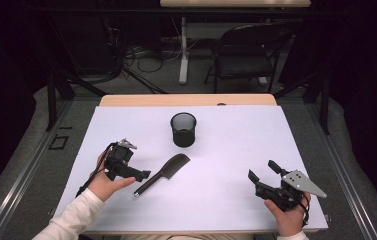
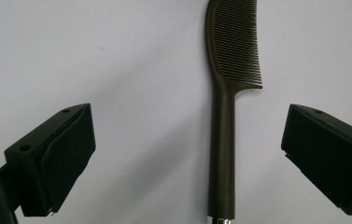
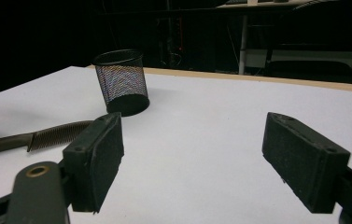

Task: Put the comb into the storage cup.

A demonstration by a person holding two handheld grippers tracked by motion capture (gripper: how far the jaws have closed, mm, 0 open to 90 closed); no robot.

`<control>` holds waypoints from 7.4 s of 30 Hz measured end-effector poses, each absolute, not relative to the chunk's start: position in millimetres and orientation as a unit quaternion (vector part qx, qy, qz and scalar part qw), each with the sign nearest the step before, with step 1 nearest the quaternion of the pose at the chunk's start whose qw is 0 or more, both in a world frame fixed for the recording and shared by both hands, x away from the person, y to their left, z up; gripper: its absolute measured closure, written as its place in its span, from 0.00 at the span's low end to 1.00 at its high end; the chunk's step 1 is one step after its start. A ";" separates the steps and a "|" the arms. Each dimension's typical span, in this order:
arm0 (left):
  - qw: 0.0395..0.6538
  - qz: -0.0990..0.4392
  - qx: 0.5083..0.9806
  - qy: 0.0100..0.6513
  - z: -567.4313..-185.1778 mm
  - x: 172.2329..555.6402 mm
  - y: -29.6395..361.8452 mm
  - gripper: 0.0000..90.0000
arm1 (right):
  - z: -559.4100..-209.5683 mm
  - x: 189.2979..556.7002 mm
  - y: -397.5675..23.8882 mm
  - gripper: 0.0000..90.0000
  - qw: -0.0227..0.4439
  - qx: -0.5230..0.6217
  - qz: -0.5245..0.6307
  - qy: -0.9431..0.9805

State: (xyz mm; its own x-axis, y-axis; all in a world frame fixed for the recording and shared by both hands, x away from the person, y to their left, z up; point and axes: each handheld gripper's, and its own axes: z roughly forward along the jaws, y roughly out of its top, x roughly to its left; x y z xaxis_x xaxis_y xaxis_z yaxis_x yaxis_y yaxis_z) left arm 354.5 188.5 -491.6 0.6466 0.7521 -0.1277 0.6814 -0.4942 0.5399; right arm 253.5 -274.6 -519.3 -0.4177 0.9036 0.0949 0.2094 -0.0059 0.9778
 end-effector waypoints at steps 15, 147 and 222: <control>0.236 0.054 0.883 0.402 -498.8 354.6 176.8 0.01 | -519.7 253.8 -274.5 0.23 0.312 0.438 0.555 0.634; 0.329 0.047 0.873 0.356 -478.9 343.8 143.6 0.81 | -522.7 252.0 -272.5 0.24 0.305 0.443 0.551 0.639; 0.544 0.180 0.741 0.351 -484.7 315.1 145.5 0.81 | -521.1 270.5 -247.0 0.37 0.244 0.440 0.534 0.680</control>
